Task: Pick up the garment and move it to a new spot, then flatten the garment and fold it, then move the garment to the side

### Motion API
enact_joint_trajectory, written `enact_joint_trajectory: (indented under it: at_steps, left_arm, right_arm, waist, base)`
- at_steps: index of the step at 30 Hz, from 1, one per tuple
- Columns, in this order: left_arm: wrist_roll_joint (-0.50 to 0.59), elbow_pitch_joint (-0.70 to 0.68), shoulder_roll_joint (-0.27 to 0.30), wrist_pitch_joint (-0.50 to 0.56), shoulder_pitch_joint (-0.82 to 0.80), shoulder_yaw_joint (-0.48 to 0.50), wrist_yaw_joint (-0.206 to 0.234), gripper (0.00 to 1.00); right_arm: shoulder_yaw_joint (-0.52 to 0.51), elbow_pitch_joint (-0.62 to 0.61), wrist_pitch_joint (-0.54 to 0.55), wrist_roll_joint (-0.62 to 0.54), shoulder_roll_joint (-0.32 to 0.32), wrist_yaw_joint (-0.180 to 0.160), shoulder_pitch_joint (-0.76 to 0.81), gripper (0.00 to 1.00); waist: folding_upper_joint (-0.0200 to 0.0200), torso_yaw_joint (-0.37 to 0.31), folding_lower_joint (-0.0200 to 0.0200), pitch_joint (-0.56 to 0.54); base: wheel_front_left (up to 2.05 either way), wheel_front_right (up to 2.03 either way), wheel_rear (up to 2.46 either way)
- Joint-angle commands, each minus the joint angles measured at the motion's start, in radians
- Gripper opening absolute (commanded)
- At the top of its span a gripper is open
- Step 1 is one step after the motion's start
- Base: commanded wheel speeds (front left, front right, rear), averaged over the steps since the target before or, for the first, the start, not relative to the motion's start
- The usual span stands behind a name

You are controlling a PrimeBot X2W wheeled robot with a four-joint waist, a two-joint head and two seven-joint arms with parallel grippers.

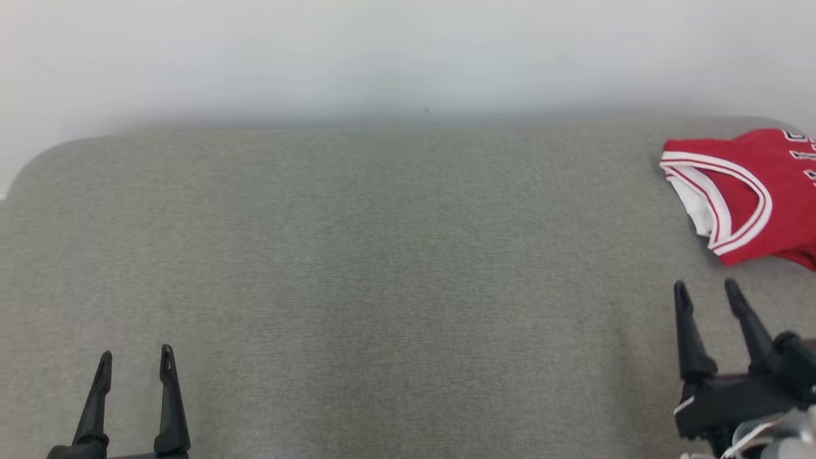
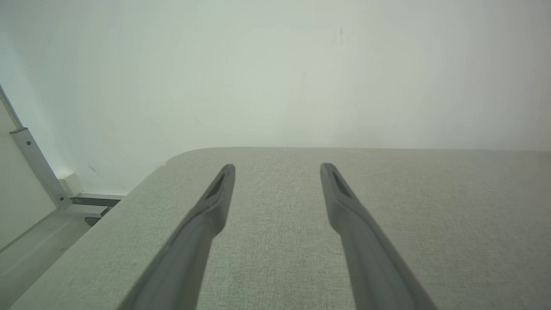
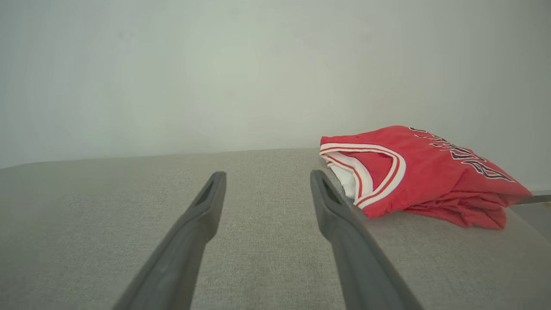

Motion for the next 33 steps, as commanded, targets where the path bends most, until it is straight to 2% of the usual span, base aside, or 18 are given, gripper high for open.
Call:
enact_joint_trajectory:
  at_steps: [1,7,12,26,33]
  left_arm:
    - [0.003,0.006,-0.002,-0.003,0.002,0.006,-0.001,1.00]
    - [0.007,0.031,-0.003,-0.003,0.016,0.010,-0.009,1.00]
    - [0.010,0.055,0.003,-0.003,0.018,0.008,-0.016,1.00]
    - [-0.028,0.118,0.028,-0.003,0.018,-0.036,-0.044,1.00]
    - [-0.032,0.126,0.034,-0.003,0.017,-0.052,-0.045,1.00]
  right_arm:
    - [-0.004,-0.022,0.004,-0.008,0.019,-0.003,0.030,1.00]
    - [-0.018,-0.080,0.019,-0.005,0.085,-0.003,0.128,1.00]
    - [-0.018,-0.104,0.017,-0.023,0.114,-0.003,0.174,1.00]
    - [0.006,-0.081,0.010,-0.037,0.136,-0.003,0.217,1.00]
    - [0.000,-0.080,0.010,-0.038,0.143,-0.003,0.219,1.00]
  waist:
    - [0.0001,0.040,0.0001,-0.033]
    - [0.0001,0.072,0.0001,-0.053]
    - [0.0001,0.086,0.0001,-0.065]
    - [0.0001,0.081,0.0001,-0.101]
    - [0.0001,0.071,0.0001,-0.105]
  base:
    - [0.00,0.00,0.00]
    - [0.00,0.00,0.00]
    - [0.00,0.00,0.00]
    - [0.00,0.00,0.00]
    - [0.00,0.00,0.00]
